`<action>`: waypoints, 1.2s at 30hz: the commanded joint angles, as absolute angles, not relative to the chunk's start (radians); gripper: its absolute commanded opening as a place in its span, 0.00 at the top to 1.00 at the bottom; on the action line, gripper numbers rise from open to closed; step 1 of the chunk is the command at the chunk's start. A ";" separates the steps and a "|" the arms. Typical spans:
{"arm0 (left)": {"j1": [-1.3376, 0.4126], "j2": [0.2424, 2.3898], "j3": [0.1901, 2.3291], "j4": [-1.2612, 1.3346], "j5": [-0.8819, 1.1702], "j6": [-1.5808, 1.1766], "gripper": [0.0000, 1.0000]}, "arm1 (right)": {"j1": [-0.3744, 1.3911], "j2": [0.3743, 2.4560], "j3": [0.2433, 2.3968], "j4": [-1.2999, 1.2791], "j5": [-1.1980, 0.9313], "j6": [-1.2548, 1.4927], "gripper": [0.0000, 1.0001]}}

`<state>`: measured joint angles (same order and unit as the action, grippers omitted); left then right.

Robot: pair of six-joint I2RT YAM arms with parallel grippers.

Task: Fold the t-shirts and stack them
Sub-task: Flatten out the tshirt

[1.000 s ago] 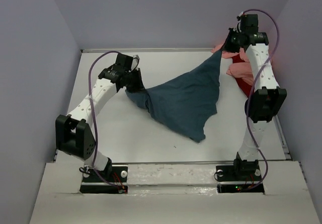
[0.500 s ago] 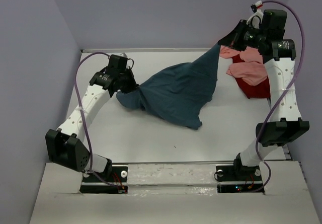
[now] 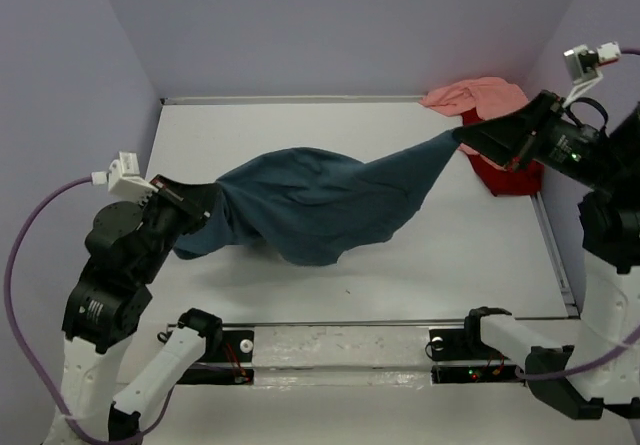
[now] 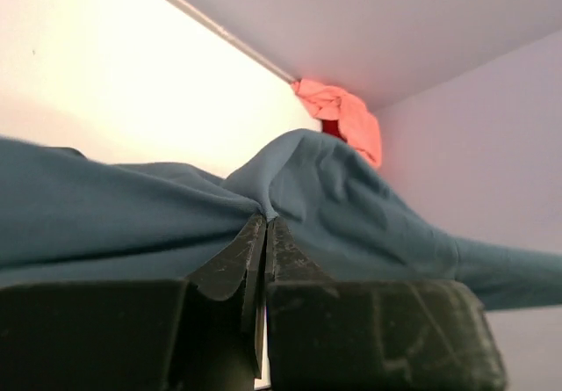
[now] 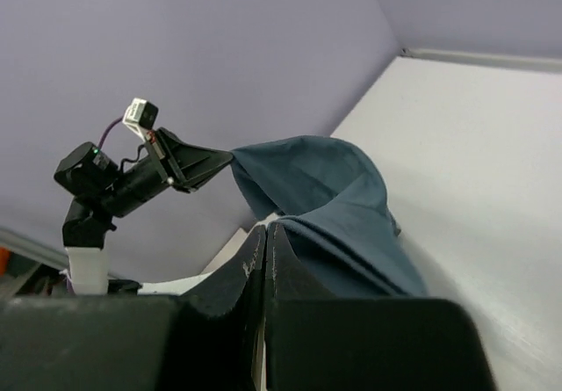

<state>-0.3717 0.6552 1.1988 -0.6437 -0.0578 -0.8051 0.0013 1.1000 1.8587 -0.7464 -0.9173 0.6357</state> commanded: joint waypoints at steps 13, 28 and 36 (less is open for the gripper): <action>-0.373 0.712 1.270 -0.763 -0.100 -0.769 0.86 | -0.002 1.063 2.039 -0.985 -0.666 0.534 1.00; -0.376 1.175 1.069 -0.350 0.106 -0.689 0.86 | -0.002 1.330 1.471 -0.747 -0.427 0.466 1.00; -0.374 1.236 1.131 -0.455 0.130 -0.600 0.86 | -0.002 1.526 1.574 -0.704 -0.261 0.417 1.00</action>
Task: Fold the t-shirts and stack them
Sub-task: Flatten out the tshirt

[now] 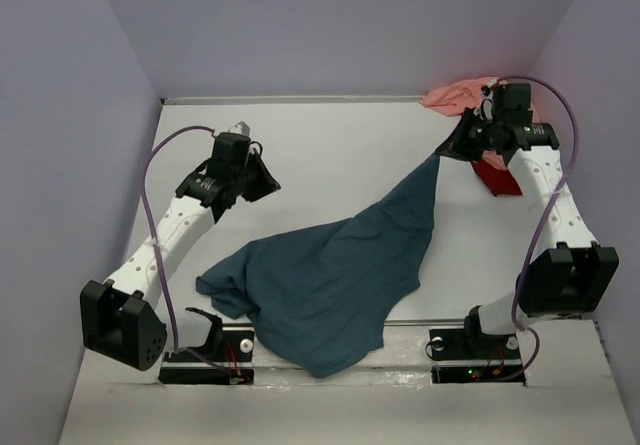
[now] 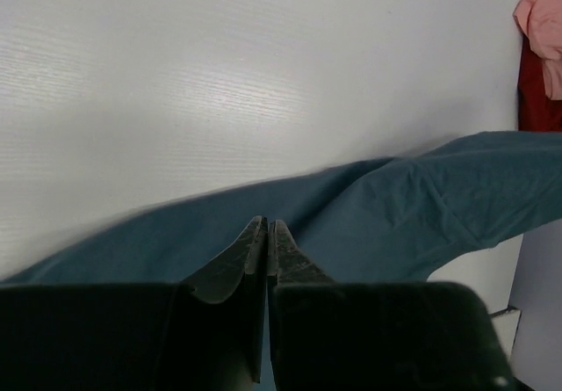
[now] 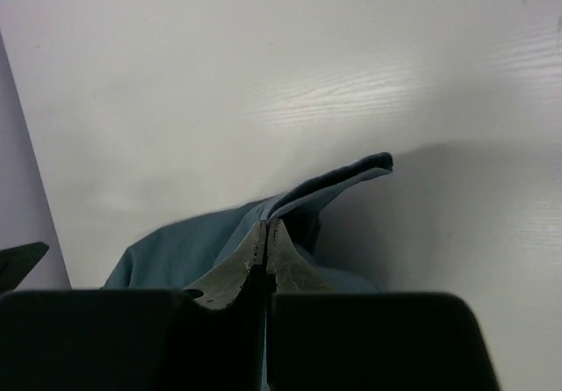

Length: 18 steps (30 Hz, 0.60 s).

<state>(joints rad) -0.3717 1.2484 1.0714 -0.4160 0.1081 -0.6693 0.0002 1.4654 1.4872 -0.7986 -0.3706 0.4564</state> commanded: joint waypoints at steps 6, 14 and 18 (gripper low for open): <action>-0.373 1.177 1.074 -0.541 0.192 -0.561 0.85 | -0.002 1.728 1.710 -0.660 -0.187 0.388 1.00; -0.374 1.025 0.934 -0.638 0.275 -0.626 0.60 | -0.002 1.946 1.934 -0.660 -0.121 0.321 1.00; -0.374 0.953 0.894 -0.652 0.307 -0.644 0.53 | -0.011 2.037 2.020 -0.663 -0.101 0.295 1.00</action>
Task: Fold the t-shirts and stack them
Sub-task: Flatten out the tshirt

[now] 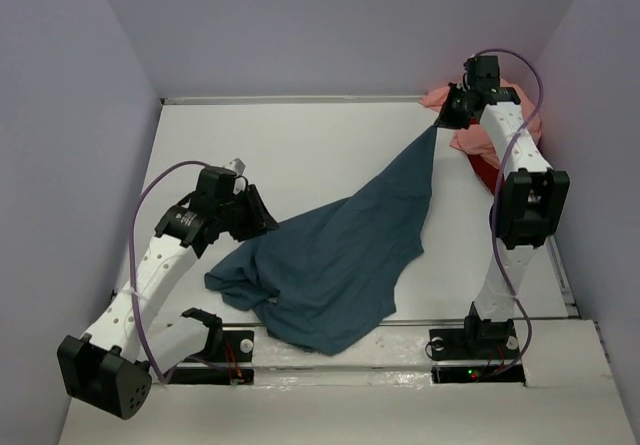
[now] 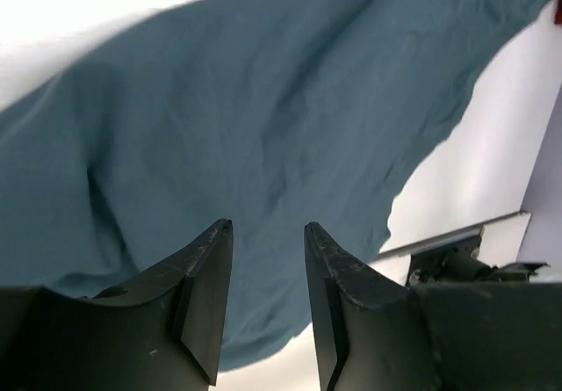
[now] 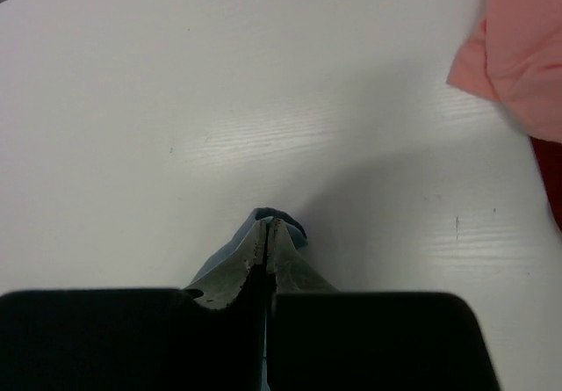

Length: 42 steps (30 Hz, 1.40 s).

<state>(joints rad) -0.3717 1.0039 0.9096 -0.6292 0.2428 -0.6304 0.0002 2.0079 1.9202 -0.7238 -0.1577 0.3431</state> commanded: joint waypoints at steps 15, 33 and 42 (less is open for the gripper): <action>-0.374 0.936 0.848 -0.859 0.342 -0.577 0.43 | -0.040 2.206 2.151 -0.672 -0.063 0.276 1.00; -0.316 0.988 0.767 -0.808 0.267 -0.775 0.33 | -0.081 2.192 2.151 -0.667 -0.091 0.265 1.00; -0.170 1.087 0.787 -0.749 0.271 -0.727 0.32 | -0.091 2.168 2.126 -0.654 -0.109 0.270 1.00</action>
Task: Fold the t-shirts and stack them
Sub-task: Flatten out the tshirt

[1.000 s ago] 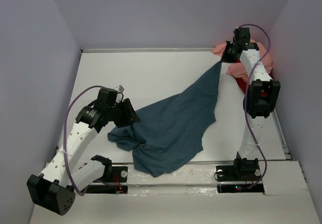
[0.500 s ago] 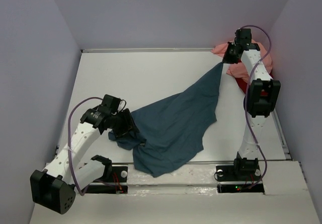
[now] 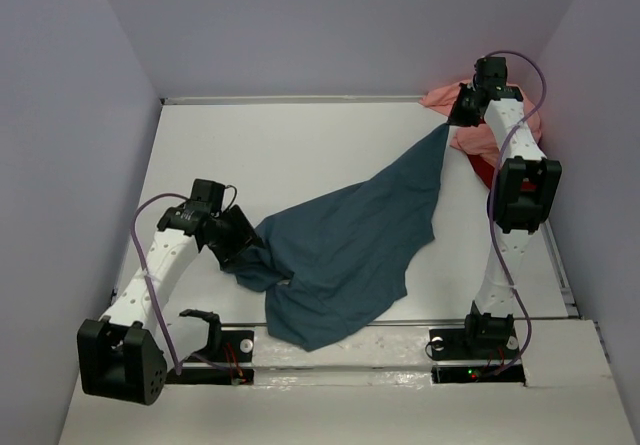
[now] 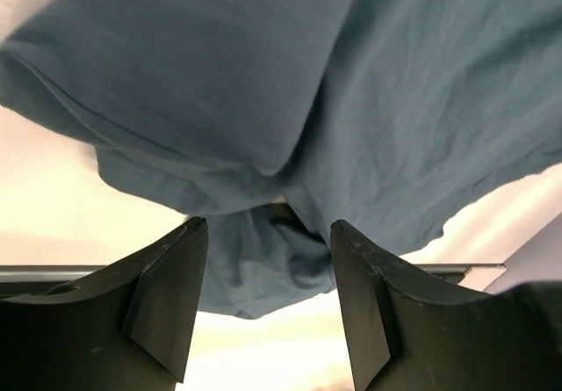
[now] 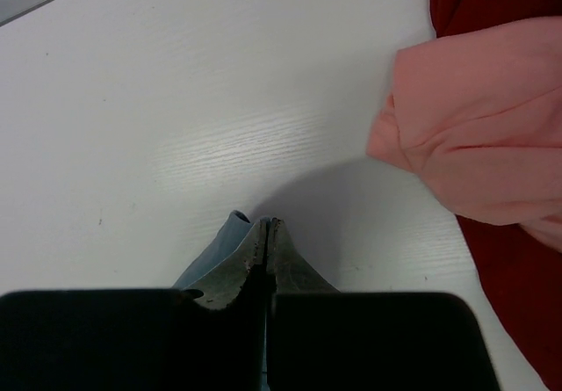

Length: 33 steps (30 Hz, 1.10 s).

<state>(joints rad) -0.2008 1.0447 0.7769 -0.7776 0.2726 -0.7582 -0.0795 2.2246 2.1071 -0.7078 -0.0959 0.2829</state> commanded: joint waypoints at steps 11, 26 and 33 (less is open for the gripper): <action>-0.127 1.218 0.782 -0.670 0.272 -0.660 0.32 | -0.091 2.152 2.134 -0.649 -0.112 0.270 1.00; -0.117 1.308 0.892 -0.636 0.178 -0.617 1.00 | -0.109 2.141 2.144 -0.646 -0.120 0.275 1.00; -0.115 1.394 1.193 -0.634 0.032 -0.591 1.00 | -0.149 2.122 2.189 -0.646 -0.149 0.310 1.00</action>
